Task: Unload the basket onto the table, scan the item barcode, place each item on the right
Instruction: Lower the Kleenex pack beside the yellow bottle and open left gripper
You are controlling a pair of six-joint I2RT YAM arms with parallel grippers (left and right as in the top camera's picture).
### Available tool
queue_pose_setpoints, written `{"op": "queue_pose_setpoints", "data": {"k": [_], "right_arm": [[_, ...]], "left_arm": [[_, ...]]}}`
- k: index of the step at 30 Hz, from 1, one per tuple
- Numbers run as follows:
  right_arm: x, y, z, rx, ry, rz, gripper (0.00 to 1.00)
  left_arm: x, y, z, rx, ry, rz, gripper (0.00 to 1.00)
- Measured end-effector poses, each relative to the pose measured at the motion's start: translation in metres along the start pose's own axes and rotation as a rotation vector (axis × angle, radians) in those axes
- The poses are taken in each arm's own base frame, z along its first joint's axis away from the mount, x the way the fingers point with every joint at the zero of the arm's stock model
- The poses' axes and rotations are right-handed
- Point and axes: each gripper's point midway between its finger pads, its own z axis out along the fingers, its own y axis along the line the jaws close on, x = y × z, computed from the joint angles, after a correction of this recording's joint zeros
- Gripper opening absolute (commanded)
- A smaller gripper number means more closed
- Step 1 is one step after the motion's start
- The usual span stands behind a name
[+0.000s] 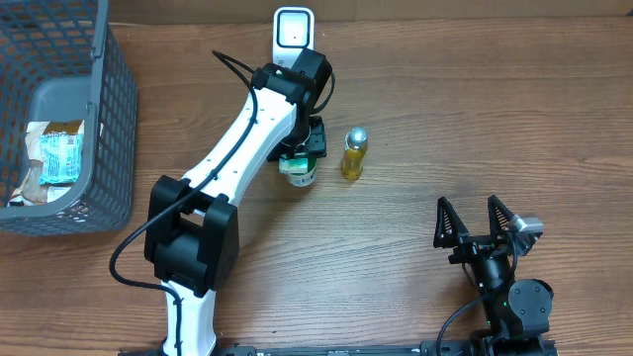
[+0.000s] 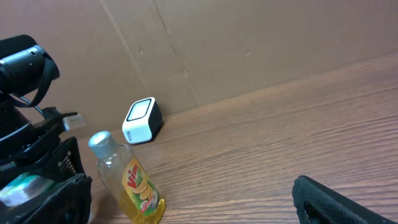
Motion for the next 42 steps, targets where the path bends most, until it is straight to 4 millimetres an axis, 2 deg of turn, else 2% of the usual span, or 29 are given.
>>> {"op": "queue_pose_setpoints", "data": {"k": [14, 19, 21, 23, 26, 33, 37, 42], "right_arm": [[0.0, 0.0, 0.0, 0.0, 0.0, 0.0, 1.0], [0.0, 0.0, 0.0, 0.0, 0.0, 0.0, 1.0], [0.0, 0.0, 0.0, 0.0, 0.0, 0.001, 1.0], [0.0, 0.0, 0.0, 0.0, 0.0, 0.0, 1.0], [0.0, 0.0, 0.0, 0.0, 0.0, 0.0, 1.0], [0.0, 0.0, 0.0, -0.001, -0.001, 0.0, 1.0], [0.0, 0.0, 0.0, 0.0, -0.001, 0.0, 1.0], [0.0, 0.0, 0.0, 0.0, 0.0, 0.0, 1.0]], "left_arm": [[-0.007, -0.004, 0.008, 0.002, -0.03, -0.039, 0.57], [-0.004, -0.002, 0.026, -0.026, 0.006, -0.037, 0.7], [-0.003, 0.0, 0.031, -0.039, 0.014, -0.039, 0.83], [-0.003, 0.001, 0.032, -0.044, 0.012, -0.041, 0.91], [-0.004, 0.001, 0.032, -0.045, 0.008, -0.045, 0.98], [0.0, 0.003, 0.032, -0.054, 0.022, -0.044, 1.0], [-0.005, 0.003, 0.021, -0.05, 0.015, -0.049, 1.0], [-0.031, -0.002, -0.017, -0.005, -0.06, -0.06, 1.0]]}}
